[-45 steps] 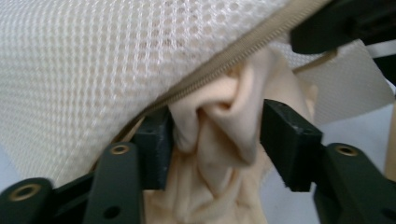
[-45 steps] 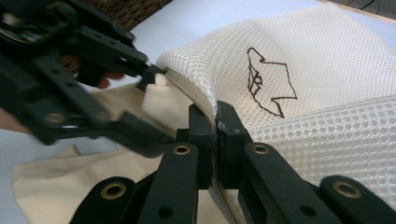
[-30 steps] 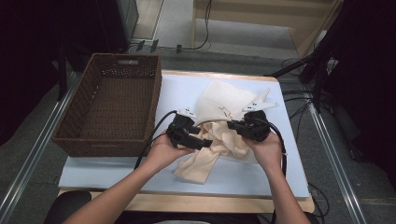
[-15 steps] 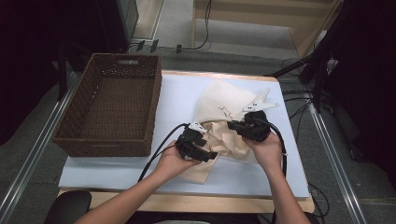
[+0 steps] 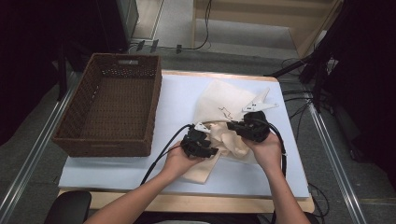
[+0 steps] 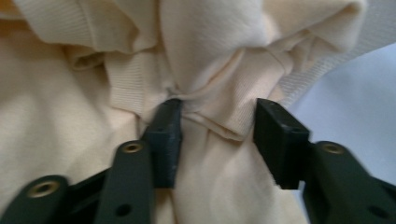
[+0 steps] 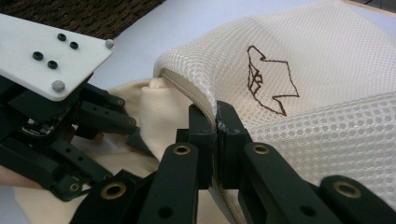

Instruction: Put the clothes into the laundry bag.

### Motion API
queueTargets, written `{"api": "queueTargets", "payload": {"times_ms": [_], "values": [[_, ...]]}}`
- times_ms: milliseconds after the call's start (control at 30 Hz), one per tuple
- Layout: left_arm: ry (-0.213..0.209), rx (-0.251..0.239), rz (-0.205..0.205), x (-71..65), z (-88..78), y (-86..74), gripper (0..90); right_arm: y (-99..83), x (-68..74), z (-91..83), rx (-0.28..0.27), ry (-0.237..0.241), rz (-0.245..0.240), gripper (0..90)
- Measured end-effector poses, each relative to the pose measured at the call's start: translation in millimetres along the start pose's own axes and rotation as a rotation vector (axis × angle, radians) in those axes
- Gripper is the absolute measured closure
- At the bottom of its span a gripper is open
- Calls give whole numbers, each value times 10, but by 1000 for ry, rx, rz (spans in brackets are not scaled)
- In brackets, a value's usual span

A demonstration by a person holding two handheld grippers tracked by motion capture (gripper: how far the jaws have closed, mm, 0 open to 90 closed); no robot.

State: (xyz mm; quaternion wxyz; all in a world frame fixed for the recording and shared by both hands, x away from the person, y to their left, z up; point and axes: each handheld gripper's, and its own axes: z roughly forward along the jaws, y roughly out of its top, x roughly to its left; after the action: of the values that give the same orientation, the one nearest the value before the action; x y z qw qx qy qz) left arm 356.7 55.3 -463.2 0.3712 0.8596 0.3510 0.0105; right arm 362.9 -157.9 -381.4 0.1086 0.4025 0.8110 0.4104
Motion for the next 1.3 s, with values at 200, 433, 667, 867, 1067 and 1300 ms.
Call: {"api": "queueTargets", "payload": {"times_ms": [200,433,667,867,1067,1300], "values": [[21,-14,19,17,30,-7,735,-8,3,10,2,0,-4,884],[22,-18,42,8,59,10,877,-10,15,16,5,1,-5,884],[-12,-40,-14,45,-11,105,900,-5,27,14,5,3,-14,884],[1,-68,-2,18,-85,270,900,11,34,-10,-6,-1,-15,884],[17,-75,-14,28,-57,373,900,23,32,-45,-17,1,-16,884],[28,-87,-12,38,-60,489,900,33,13,-92,-32,1,-8,884]]}}
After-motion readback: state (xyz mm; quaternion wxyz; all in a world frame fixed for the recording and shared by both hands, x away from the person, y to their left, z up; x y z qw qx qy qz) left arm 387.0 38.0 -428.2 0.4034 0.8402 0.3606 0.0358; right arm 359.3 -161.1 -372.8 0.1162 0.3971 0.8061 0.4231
